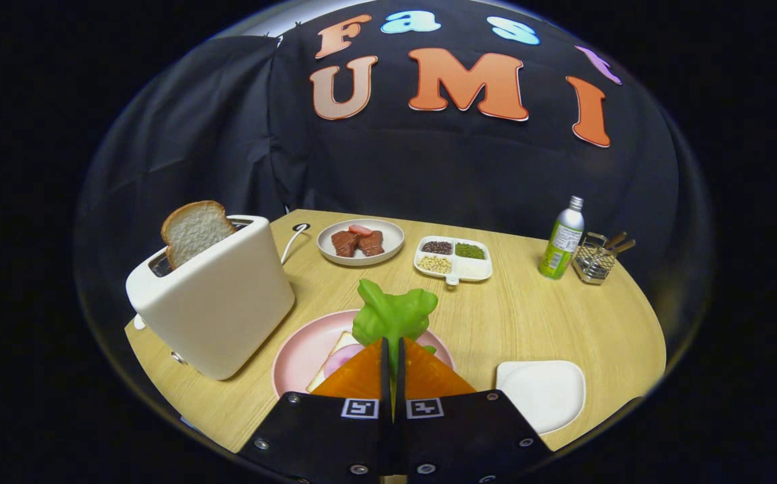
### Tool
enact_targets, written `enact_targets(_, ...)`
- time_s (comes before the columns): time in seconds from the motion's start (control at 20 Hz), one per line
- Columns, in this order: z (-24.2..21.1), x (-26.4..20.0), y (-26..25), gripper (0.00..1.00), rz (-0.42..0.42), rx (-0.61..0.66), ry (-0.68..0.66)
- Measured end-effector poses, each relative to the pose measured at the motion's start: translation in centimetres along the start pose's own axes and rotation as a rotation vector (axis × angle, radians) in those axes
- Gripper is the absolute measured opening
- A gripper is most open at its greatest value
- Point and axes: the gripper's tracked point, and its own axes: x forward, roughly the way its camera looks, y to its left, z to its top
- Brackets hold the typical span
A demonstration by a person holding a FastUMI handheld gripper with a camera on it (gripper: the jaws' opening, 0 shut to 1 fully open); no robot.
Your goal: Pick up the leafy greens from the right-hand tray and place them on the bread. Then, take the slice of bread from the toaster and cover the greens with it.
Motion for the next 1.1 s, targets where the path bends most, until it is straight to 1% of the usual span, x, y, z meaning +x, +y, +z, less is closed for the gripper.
enact_targets(0.3, -1.4, 2.1, 2.4, 0.01, 0.058, 0.022, 0.044)
enact_targets(0.45, -2.6, 3.1, 2.3, 0.03, 0.055, 0.024, 0.072)
enact_targets(0.6, -2.8, 3.5, 2.3, 0.05, 0.059, 0.049, 0.084)
enact_targets(0.65, -2.8, 3.5, 2.0, 0.10, 0.054, 0.046, 0.081)
enact_targets(0.7, -2.7, 3.4, 1.7, 0.19, 0.042, 0.039, 0.078)
enact_targets(0.75, -2.8, 3.5, 1.5, 0.21, 0.028, 0.031, 0.077)
enact_targets(0.8, -3.0, 3.5, 1.1, 0.31, 0.014, 0.024, 0.081)
enact_targets(0.85, -3.1, 3.7, 1.0, 0.37, 0.005, 0.021, 0.085)
enact_targets(0.9, -3.2, 3.6, 0.9, 0.51, 0.001, 0.021, 0.090)
enact_targets(0.95, -3.2, 3.5, 0.7, 0.59, -0.006, 0.022, 0.089)
enact_targets(1.0, -2.9, 3.4, 0.6, 0.70, -0.014, 0.022, 0.080)
enact_targets(1.05, -2.6, 3.3, 0.5, 0.75, -0.022, 0.024, 0.068)
enact_targets(1.1, -2.2, 3.1, 0.5, 0.82, -0.026, 0.024, 0.059)
